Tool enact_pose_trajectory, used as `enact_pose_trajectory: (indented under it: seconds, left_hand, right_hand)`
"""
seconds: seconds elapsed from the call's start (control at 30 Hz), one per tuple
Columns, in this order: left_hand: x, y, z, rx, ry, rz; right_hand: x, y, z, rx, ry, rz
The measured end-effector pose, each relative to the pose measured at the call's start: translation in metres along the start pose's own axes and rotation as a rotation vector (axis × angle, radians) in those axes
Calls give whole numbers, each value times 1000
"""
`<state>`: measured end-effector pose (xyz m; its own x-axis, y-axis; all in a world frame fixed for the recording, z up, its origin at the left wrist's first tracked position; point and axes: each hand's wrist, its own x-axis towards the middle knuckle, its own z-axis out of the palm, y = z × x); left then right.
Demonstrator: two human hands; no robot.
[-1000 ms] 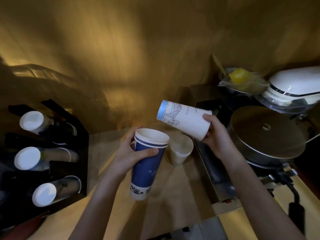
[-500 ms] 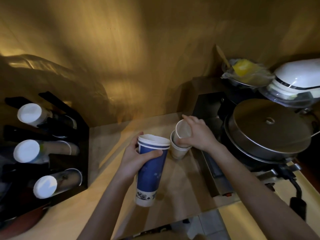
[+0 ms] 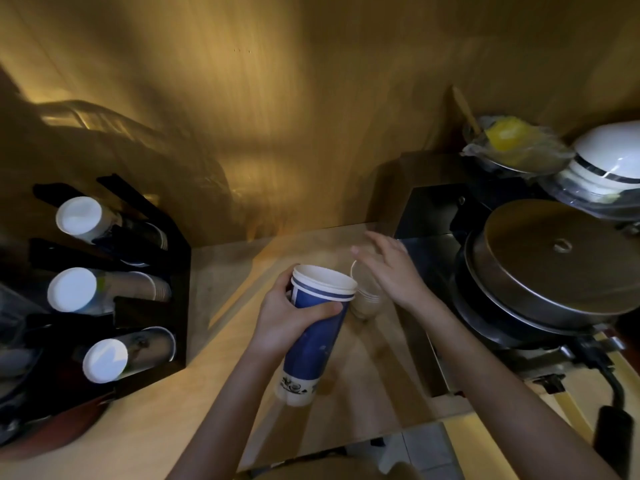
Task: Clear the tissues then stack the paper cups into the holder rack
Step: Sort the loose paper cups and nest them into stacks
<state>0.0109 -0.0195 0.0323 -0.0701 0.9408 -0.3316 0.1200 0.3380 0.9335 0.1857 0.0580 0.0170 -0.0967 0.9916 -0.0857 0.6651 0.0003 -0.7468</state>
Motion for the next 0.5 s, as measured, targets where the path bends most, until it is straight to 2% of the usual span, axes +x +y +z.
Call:
enact_pose_trajectory:
  seconds: [0.07, 0.13, 0.17, 0.27, 0.5]
  left_hand:
    - [0, -1, 1, 43, 24, 36]
    - [-1, -1, 2, 79, 14, 72]
    - [-1, -1, 3, 87, 0, 88]
    - [-3, 0, 2, 93, -17, 119]
    - [-5, 1, -3, 190, -69, 168]
  right_hand:
    - [-15, -22, -6, 243, -156, -4]
    - [-30, -37, -6, 263, -334, -25]
    - [-35, -40, -5, 230, -364, -46]
    - [-40, -43, -4, 166, -323, -63]
    - [-44, -41, -5, 257, -283, -25]
